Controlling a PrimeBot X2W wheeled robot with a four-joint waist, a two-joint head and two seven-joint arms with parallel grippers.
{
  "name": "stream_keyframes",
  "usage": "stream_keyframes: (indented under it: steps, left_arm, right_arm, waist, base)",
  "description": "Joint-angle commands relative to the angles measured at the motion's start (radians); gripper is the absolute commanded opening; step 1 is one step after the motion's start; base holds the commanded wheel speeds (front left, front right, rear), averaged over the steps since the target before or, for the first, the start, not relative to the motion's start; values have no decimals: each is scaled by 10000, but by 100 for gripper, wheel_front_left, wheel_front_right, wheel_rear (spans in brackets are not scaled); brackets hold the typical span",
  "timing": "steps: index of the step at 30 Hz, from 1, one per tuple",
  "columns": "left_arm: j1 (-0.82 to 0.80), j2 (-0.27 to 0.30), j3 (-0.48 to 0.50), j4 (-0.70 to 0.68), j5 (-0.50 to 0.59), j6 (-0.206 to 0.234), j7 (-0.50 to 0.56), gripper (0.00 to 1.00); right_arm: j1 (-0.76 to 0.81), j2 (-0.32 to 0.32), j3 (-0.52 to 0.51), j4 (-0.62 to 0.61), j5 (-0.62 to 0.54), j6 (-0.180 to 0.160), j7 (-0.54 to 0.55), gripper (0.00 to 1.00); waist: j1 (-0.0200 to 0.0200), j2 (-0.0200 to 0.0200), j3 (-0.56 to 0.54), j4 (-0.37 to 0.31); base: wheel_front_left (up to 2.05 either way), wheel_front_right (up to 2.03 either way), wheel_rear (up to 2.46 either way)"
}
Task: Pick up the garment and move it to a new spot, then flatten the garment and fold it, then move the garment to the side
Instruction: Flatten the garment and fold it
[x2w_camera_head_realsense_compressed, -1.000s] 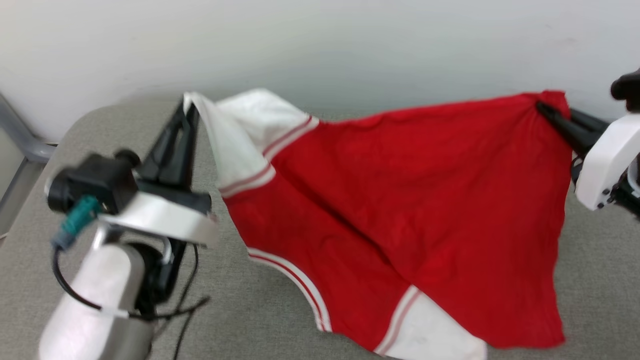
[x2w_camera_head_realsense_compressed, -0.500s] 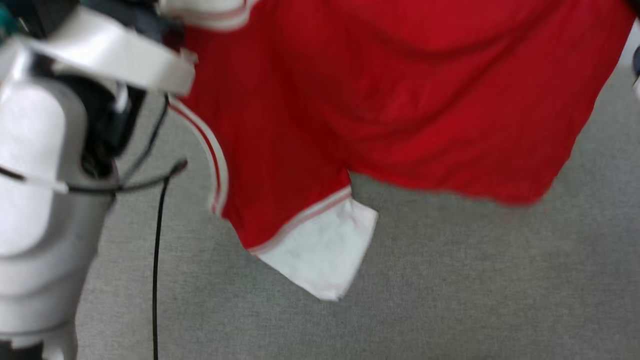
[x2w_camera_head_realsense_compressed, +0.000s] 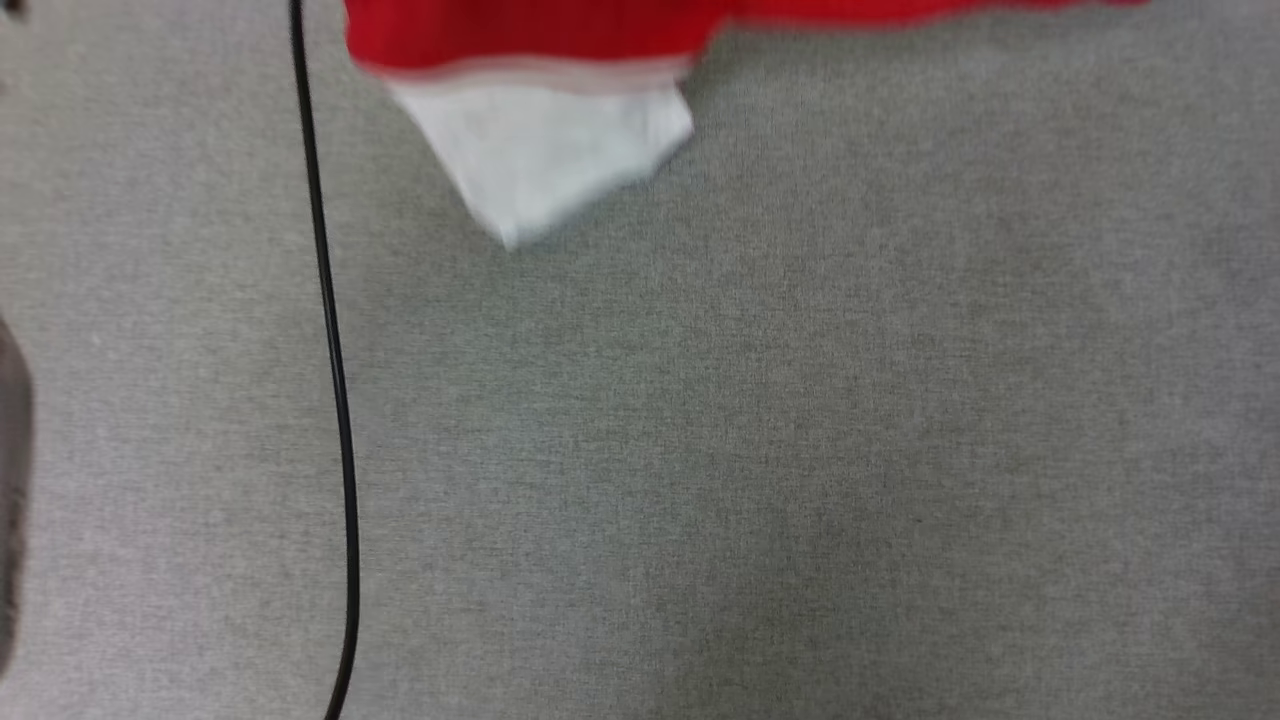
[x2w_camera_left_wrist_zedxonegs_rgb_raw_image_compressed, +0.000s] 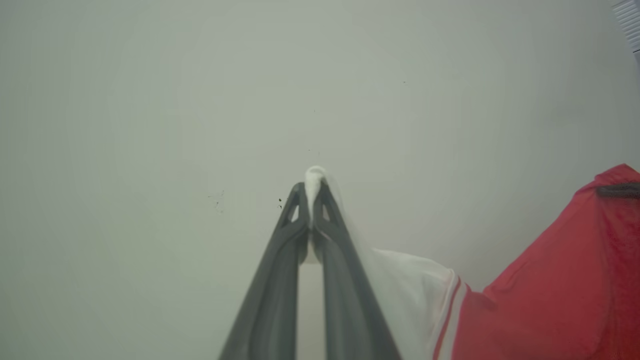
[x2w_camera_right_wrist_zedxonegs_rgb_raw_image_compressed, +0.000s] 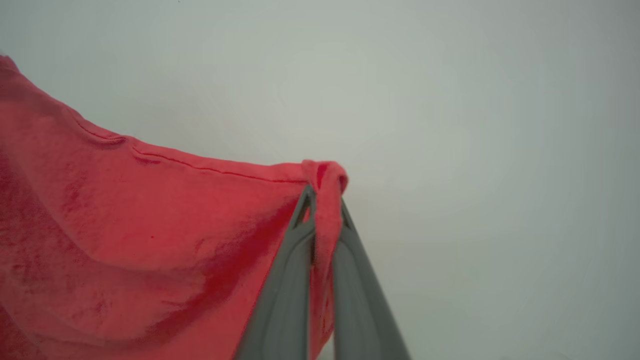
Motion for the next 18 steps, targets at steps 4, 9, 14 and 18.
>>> stream_keyframes:
  steps: [4,9,14,18]
  left_arm:
    - [-1559,-6,-87,1131,73,-109,-215,0]
    - [-2814,-3,-332,2387,-30,-182,-601,0]
    - [-3269,-61,-633,3372,-269,-193,-924,0]
    - [-2985,-35,-955,3830,-510,-200,-1332,0]
  right_arm:
    - [-1485,270,115,741,-307,-11,-260,0]
    - [-2909,648,422,1879,-552,-11,-550,0]
    - [-3671,952,1058,2921,-614,-11,-899,0]
    - [-3678,995,1722,3355,-307,-11,-1179,0]
  waist:
    - [-3,0,506,-93]
    - [-3,0,772,-100]
    - [-3,0,1154,-50]
    - [-3,0,1439,28]
  base:
    - [0,0,0]
    - [0,0,0]
    - [0,0,0]
    - [0,0,0]
